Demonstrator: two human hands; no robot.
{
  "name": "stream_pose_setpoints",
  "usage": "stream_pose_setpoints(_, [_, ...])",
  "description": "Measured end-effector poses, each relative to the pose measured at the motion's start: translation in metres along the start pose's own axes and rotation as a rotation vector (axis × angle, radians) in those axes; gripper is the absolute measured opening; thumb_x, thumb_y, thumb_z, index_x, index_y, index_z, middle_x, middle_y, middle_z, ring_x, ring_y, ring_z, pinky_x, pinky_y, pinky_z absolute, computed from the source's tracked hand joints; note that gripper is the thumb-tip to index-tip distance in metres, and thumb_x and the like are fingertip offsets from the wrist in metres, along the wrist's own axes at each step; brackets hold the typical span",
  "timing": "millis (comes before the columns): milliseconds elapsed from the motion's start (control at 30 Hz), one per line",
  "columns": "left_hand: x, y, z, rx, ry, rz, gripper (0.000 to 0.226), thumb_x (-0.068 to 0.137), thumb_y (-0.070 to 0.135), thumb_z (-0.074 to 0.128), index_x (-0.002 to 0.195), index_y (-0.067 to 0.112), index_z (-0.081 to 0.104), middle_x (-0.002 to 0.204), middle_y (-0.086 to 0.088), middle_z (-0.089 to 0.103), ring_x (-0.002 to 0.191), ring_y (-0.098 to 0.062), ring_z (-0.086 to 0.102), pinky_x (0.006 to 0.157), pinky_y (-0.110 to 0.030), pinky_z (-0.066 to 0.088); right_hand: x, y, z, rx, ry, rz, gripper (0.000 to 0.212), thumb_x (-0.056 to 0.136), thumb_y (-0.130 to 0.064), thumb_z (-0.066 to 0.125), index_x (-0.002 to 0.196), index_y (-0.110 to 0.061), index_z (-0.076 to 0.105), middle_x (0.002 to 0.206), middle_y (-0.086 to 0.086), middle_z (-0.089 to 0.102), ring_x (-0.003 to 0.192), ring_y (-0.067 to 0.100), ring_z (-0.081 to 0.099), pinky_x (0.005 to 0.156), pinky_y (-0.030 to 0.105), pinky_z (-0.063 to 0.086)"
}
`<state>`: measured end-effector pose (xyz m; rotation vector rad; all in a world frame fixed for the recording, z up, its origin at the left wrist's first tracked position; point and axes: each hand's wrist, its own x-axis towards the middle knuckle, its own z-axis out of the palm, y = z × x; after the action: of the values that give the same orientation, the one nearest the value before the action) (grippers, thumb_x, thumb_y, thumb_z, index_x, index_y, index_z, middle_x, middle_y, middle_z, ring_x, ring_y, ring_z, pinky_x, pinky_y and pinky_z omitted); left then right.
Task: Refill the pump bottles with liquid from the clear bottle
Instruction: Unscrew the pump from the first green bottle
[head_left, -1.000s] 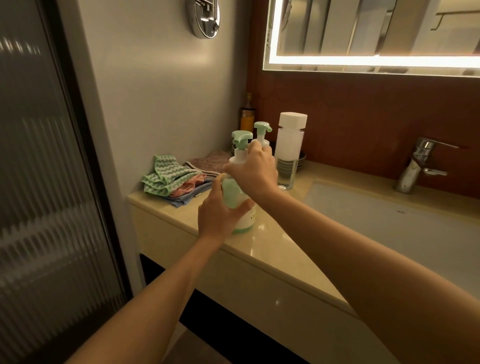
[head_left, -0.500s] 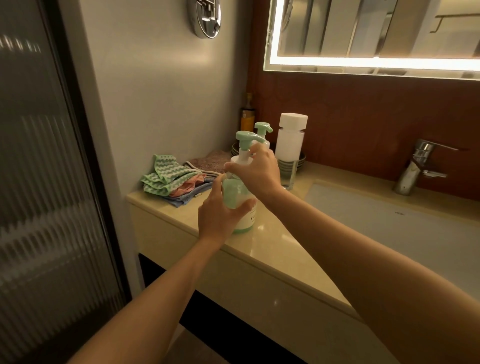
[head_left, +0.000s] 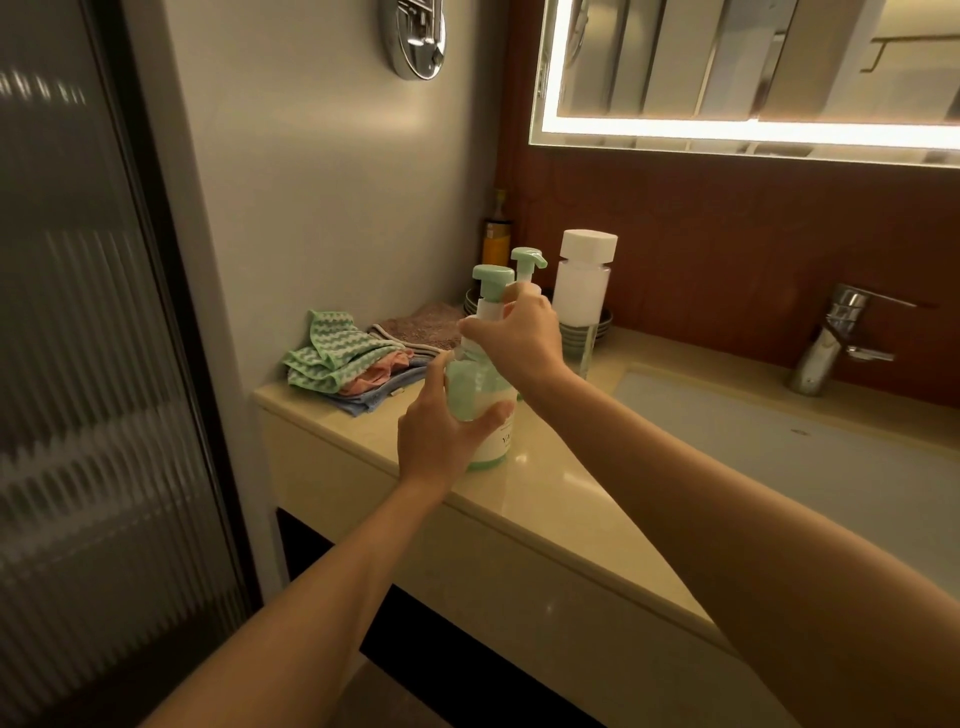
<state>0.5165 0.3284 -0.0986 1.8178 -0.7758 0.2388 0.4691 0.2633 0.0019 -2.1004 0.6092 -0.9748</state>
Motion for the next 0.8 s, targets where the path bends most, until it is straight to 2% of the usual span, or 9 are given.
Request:
stream_pose_setpoints(67, [0.0, 0.0, 0.0, -0.006, 0.004, 0.006, 0.078, 0.069, 0.052, 0.071, 0.133, 0.023, 0.037, 0.118, 0.0, 0.059, 0.102, -0.022, 0.058, 0.082, -0.034, 0.046, -0.003, -0.002, 0.001, 0.106, -0.072, 0.027, 0.047, 0.081, -0.013, 0.065, 0.122, -0.008, 0.044, 0.113, 0.008, 0.052, 0.105, 0.021, 0.051, 0.086, 0.031, 0.043])
stream_pose_setpoints(133, [-0.001, 0.0, 0.0, 0.0, 0.012, 0.016, 0.077, 0.07, 0.05, 0.071, 0.133, 0.021, 0.038, 0.118, -0.001, 0.059, 0.103, -0.022, 0.058, 0.081, -0.033, 0.044, -0.004, -0.003, 0.005, 0.145, -0.113, 0.049, 0.05, 0.081, -0.012, 0.064, 0.125, -0.01, 0.04, 0.113, 0.007, 0.05, 0.107, 0.022, 0.051, 0.084, 0.03, 0.041])
stream_pose_setpoints(300, [-0.001, 0.001, 0.0, 0.009, 0.016, 0.02, 0.08, 0.07, 0.052, 0.071, 0.135, 0.021, 0.036, 0.122, -0.002, 0.057, 0.106, -0.022, 0.057, 0.085, -0.035, 0.047, -0.001, 0.001, 0.012, -0.1, -0.006, 0.021, 0.071, 0.075, -0.037, 0.073, 0.131, -0.01, 0.037, 0.131, 0.01, 0.04, 0.119, 0.024, 0.041, 0.1, 0.037, 0.04])
stream_pose_setpoints(400, [-0.001, 0.001, -0.001, 0.007, 0.008, 0.015, 0.079, 0.07, 0.051, 0.07, 0.135, 0.021, 0.036, 0.122, -0.002, 0.057, 0.105, -0.022, 0.057, 0.084, -0.034, 0.047, 0.001, 0.003, 0.008, -0.099, 0.01, -0.028, 0.059, 0.078, -0.023, 0.07, 0.127, -0.009, 0.041, 0.125, 0.01, 0.044, 0.114, 0.024, 0.045, 0.096, 0.034, 0.042])
stream_pose_setpoints(500, [-0.002, 0.001, -0.001, 0.006, 0.012, 0.014, 0.079, 0.07, 0.051, 0.071, 0.134, 0.021, 0.036, 0.12, -0.001, 0.058, 0.103, -0.022, 0.058, 0.083, -0.033, 0.046, 0.0, 0.001, 0.005, 0.041, -0.102, -0.015, 0.051, 0.081, -0.013, 0.063, 0.127, -0.009, 0.04, 0.12, 0.01, 0.049, 0.107, 0.021, 0.049, 0.087, 0.031, 0.043])
stream_pose_setpoints(567, [-0.003, 0.001, -0.001, 0.005, 0.016, 0.01, 0.078, 0.07, 0.051, 0.071, 0.134, 0.021, 0.036, 0.12, -0.001, 0.058, 0.103, -0.022, 0.058, 0.084, -0.034, 0.046, -0.001, 0.001, 0.006, 0.083, -0.153, 0.014, 0.055, 0.081, -0.012, 0.062, 0.13, -0.011, 0.038, 0.122, 0.01, 0.048, 0.109, 0.022, 0.048, 0.089, 0.033, 0.042])
stream_pose_setpoints(733, [-0.002, 0.002, -0.001, 0.013, 0.013, 0.009, 0.08, 0.07, 0.052, 0.07, 0.136, 0.022, 0.035, 0.123, -0.002, 0.057, 0.107, -0.022, 0.056, 0.088, -0.037, 0.047, 0.0, 0.006, 0.011, -0.067, -0.045, 0.051, 0.067, 0.076, -0.037, 0.071, 0.131, -0.014, 0.039, 0.13, 0.009, 0.04, 0.118, 0.024, 0.041, 0.101, 0.04, 0.041])
stream_pose_setpoints(800, [-0.002, 0.001, -0.001, 0.017, 0.01, 0.009, 0.081, 0.07, 0.052, 0.07, 0.136, 0.022, 0.034, 0.124, -0.002, 0.056, 0.108, -0.022, 0.056, 0.088, -0.035, 0.045, -0.001, 0.008, 0.01, -0.108, -0.002, 0.023, 0.066, 0.075, -0.038, 0.072, 0.128, -0.014, 0.042, 0.129, 0.009, 0.041, 0.118, 0.024, 0.041, 0.101, 0.039, 0.041])
